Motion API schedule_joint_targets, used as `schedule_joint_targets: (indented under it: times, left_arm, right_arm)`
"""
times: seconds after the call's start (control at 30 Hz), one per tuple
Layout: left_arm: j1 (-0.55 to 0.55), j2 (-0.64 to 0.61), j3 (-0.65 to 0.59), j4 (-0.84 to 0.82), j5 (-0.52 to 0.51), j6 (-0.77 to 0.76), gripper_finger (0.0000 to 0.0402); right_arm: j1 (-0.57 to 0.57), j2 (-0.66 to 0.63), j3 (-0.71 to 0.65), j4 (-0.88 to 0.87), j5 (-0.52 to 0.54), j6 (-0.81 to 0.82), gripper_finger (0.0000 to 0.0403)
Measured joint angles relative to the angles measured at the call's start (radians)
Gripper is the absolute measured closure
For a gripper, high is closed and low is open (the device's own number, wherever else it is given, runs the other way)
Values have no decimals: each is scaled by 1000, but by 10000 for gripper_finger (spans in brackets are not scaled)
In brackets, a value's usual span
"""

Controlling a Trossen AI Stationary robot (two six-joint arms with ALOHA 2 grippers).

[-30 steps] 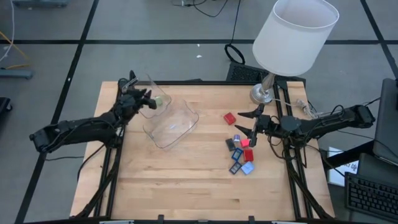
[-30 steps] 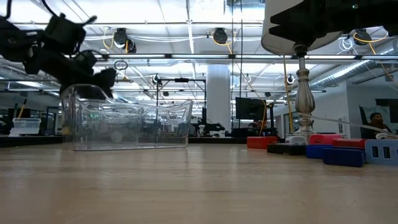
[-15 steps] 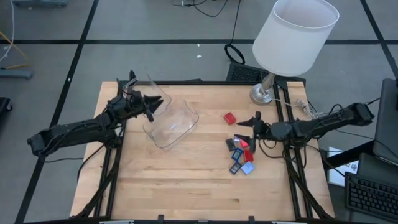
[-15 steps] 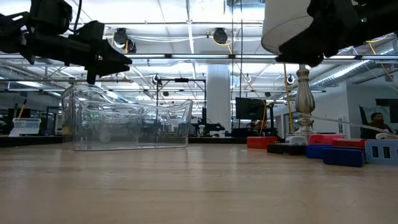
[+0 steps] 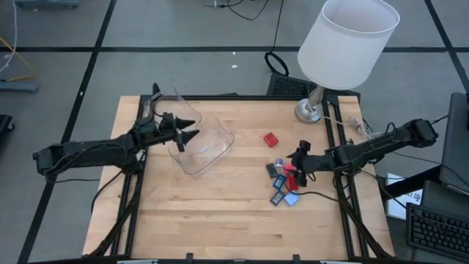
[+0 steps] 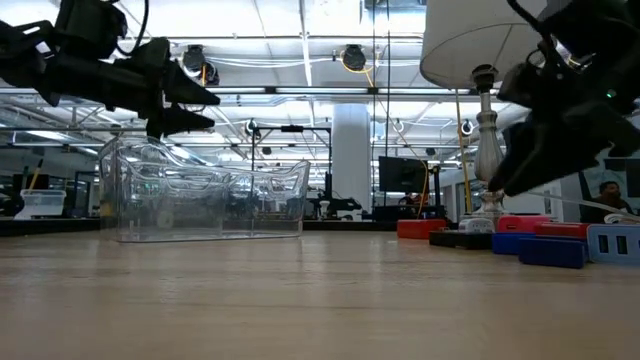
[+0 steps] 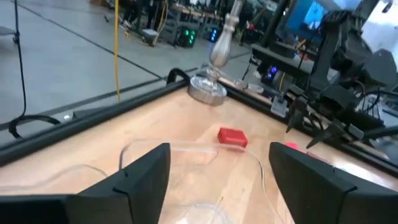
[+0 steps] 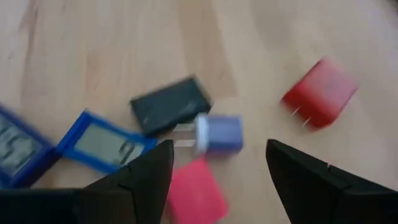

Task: Pick & Place Office items
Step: Put the pink charger adapter into the top transparent bin

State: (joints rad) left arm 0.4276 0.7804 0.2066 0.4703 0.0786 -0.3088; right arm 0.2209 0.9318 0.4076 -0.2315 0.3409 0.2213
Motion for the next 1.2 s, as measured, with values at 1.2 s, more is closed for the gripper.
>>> schedule_joint_targets:
  times: [1.2]
  left_arm:
    - [-5, 163, -1, 129, -1, -2, 105]
  right_arm:
    - [-12, 228, 0, 66, -134, 28, 222]
